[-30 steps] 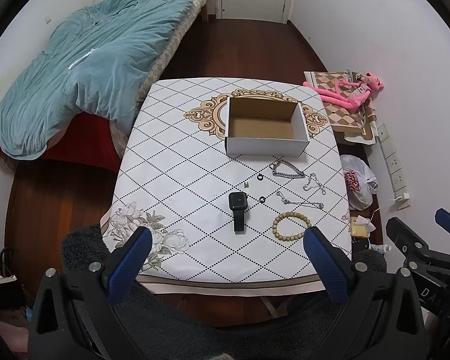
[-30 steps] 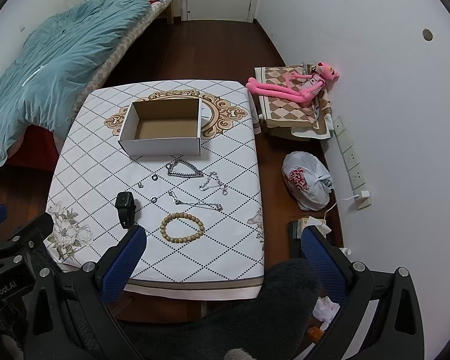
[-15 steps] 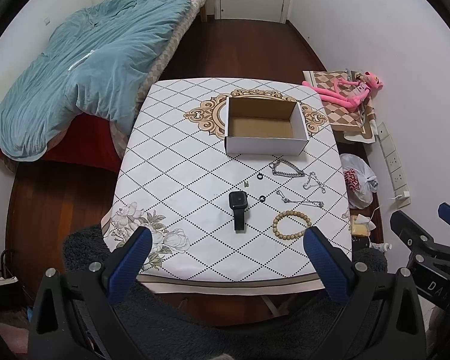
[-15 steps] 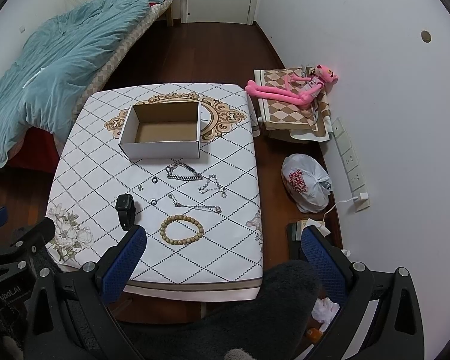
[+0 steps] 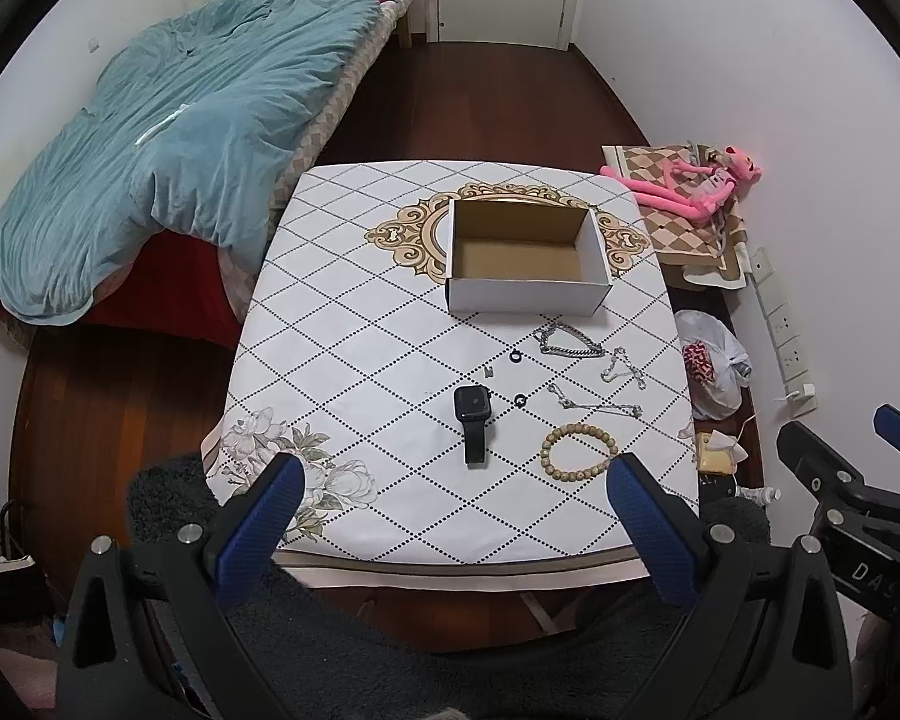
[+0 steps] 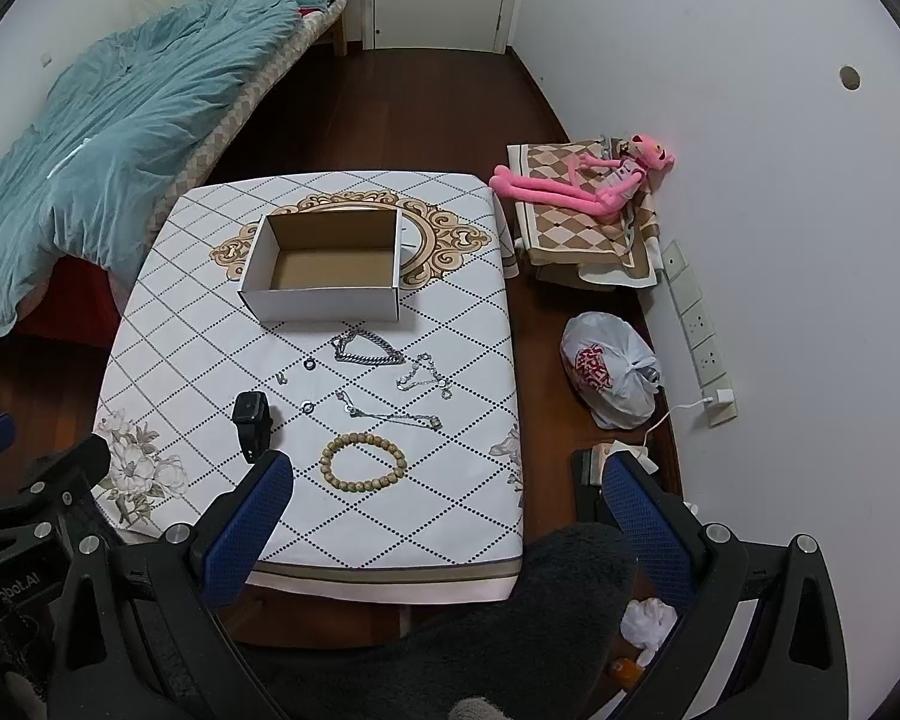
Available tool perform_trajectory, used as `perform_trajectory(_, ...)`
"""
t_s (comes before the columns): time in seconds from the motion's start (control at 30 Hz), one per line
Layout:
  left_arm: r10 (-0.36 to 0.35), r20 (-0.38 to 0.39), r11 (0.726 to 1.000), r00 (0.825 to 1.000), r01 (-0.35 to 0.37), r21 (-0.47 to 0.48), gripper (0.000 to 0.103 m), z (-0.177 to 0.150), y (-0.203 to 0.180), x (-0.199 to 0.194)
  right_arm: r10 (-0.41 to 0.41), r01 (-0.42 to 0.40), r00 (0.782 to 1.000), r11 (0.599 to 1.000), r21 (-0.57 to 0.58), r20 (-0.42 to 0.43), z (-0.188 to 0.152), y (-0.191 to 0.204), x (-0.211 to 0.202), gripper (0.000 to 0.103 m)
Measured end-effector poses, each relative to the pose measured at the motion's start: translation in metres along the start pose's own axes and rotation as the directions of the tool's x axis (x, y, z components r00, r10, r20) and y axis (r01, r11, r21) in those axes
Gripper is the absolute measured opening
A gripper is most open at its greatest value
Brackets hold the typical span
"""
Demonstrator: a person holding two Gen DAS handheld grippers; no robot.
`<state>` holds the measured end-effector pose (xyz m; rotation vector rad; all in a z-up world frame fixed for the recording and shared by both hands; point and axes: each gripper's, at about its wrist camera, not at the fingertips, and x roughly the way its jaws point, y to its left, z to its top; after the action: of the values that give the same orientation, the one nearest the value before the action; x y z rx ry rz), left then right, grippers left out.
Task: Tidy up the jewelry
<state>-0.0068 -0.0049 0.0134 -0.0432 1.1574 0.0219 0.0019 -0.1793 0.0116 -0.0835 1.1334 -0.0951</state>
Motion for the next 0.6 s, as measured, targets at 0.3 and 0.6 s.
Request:
perform_trajectory(0.3, 0.002, 0.004, 1.0, 1.0, -0.002, 0.0, 0.103, 0.0005, 0.0, 0.0001, -0.003, 0.003, 1.0, 1.0, -0.002, 0.001, -0.0002, -0.0001, -0.0006, 0.103)
perform_trajectory(0.6, 0.001, 0.006, 1.0, 1.0, -0.001, -0.001, 0.103, 0.0009, -0.0004, -0.0004, -0.008, 0.008, 1.0, 1.0, -0.006, 0.01, 0.0021, -0.0009, -0.0032, 0.103)
